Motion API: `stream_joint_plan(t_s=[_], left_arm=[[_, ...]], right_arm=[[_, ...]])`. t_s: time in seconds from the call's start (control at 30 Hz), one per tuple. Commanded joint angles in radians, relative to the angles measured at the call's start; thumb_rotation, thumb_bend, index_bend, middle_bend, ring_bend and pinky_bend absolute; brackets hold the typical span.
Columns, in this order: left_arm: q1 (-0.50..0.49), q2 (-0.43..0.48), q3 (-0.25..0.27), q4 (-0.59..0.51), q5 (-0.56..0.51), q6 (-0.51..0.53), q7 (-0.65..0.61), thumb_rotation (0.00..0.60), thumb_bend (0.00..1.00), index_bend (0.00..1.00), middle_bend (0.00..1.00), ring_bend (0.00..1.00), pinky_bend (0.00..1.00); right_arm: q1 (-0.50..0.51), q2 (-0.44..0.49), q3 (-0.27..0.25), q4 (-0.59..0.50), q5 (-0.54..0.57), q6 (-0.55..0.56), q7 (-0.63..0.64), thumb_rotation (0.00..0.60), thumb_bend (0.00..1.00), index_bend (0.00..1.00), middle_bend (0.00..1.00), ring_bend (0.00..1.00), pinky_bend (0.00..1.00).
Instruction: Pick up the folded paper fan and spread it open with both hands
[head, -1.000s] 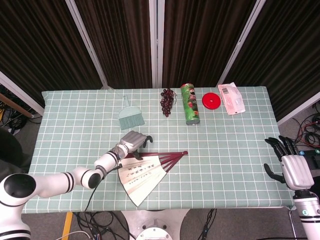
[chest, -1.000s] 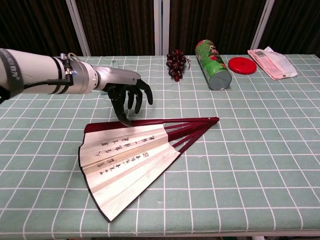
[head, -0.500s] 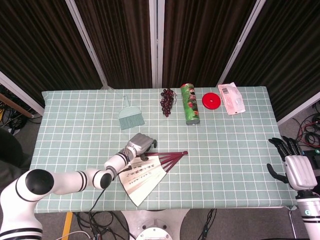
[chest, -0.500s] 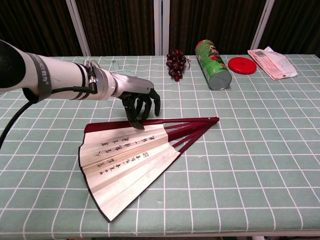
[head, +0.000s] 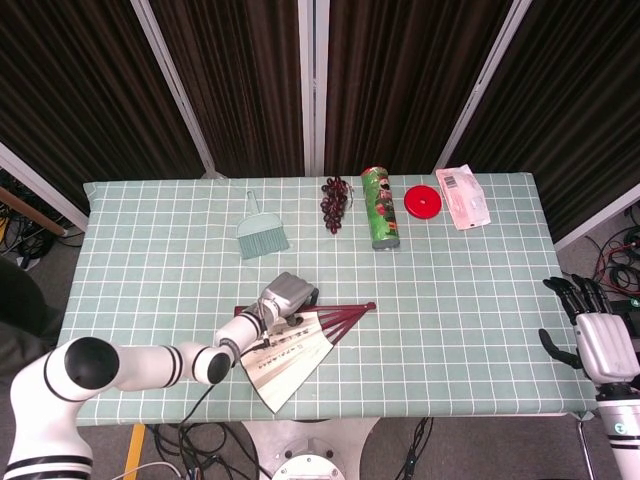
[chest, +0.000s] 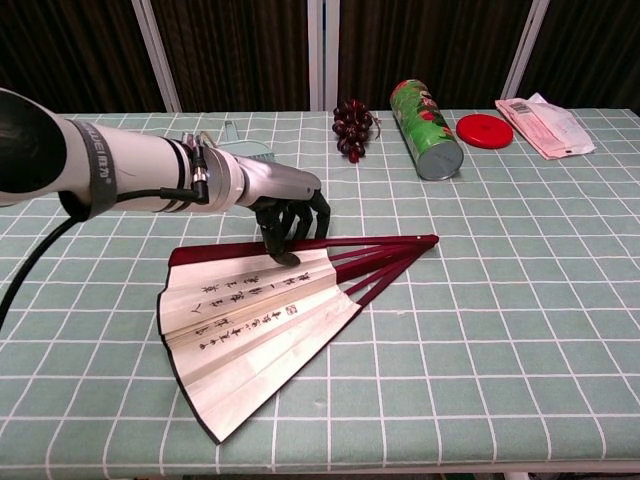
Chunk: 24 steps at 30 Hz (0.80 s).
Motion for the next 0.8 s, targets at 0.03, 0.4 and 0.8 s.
stream_joint_plan(t_s=[0.03, 0.4, 0.8], left_arm=[[-0.004, -0.004, 0.002, 0.0, -0.007, -0.001, 0.001, 0.6, 0.29, 0.41, 0.54, 0.53, 0.52], [0.043, 0.054, -0.031, -0.09, 0.083, 0.093, -0.041, 0.6, 0.31, 0.58, 0.72, 0.68, 0.7], [0.338, 0.314, -0.101, -0.382, 0.505, 0.385, -0.415, 0.6, 0.32, 0.59, 0.74, 0.7, 0.71]], right_arm=[[-0.001, 0.0, -0.001, 0.001, -0.002, 0.001, 0.002, 0.6, 0.27, 0.13, 0.14, 0.01, 0.0], [-0.007, 0.007, -0.003, 0.004, -0.009, 0.006, 0.029, 0.6, 0.27, 0.13, 0.14, 0.01, 0.0], [0.148, 0.082, -0.058, -0.06, -0.094, -0.278, 0.233, 0.6, 0.27, 0.14, 0.15, 0.02, 0.0]])
